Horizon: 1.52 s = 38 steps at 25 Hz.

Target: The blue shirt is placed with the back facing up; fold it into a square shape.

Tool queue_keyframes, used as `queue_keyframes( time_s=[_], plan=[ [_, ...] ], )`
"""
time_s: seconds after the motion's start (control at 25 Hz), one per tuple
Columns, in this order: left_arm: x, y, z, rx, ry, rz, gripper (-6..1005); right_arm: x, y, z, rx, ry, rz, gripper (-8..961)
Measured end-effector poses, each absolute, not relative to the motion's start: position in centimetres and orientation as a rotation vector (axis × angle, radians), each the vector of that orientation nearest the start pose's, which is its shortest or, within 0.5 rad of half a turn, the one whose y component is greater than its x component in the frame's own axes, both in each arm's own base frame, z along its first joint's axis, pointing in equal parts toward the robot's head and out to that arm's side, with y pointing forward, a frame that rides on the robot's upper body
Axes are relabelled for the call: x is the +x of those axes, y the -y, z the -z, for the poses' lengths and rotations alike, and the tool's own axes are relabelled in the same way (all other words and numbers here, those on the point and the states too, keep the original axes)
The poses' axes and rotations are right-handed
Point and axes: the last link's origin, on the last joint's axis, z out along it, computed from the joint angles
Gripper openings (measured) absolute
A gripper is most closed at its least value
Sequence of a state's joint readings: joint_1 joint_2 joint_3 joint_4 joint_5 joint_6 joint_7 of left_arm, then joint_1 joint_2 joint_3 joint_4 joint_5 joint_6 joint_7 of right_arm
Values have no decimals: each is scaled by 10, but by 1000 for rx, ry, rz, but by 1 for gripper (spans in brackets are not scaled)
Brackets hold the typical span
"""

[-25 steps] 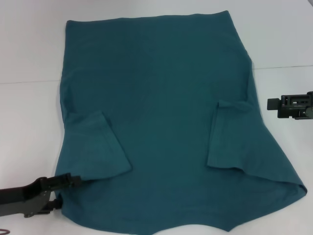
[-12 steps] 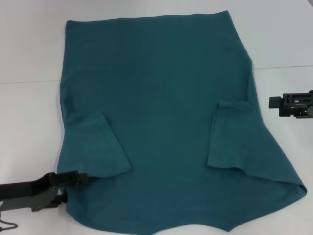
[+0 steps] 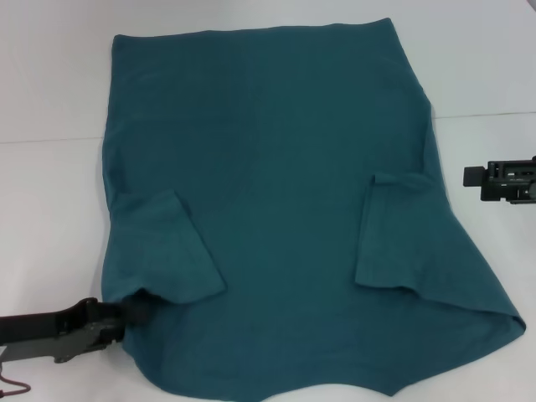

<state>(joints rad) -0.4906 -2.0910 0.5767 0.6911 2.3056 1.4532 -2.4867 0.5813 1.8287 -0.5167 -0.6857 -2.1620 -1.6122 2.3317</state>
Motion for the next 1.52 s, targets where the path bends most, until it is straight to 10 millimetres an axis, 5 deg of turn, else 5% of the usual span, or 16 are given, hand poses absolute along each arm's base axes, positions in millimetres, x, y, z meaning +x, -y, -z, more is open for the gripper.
queue_keyframes(
  time_s=[0.36, 0.48, 0.8, 1.0, 1.52],
  plan=[
    [-318, -313, 2, 2224, -2377, -583, 370, 301, -361, -121, -2213, -1713, -639, 759],
    [-317, -312, 1, 2226, -2361, -589, 231, 303, -360, -122, -2221, -1704, -612, 759],
    [-315, -312, -5, 2225, -2327, -634, 21, 324, -344, -138, -2175, -1830, -325, 760],
    [-315, -314, -5, 2232, -2330, -640, 20, 344, -331, -147, -2065, -1896, -137, 760],
    [-315, -315, -5, 2228, -2338, -658, 21, 350, -325, -113, -2125, -1875, -6, 759]
  ],
)
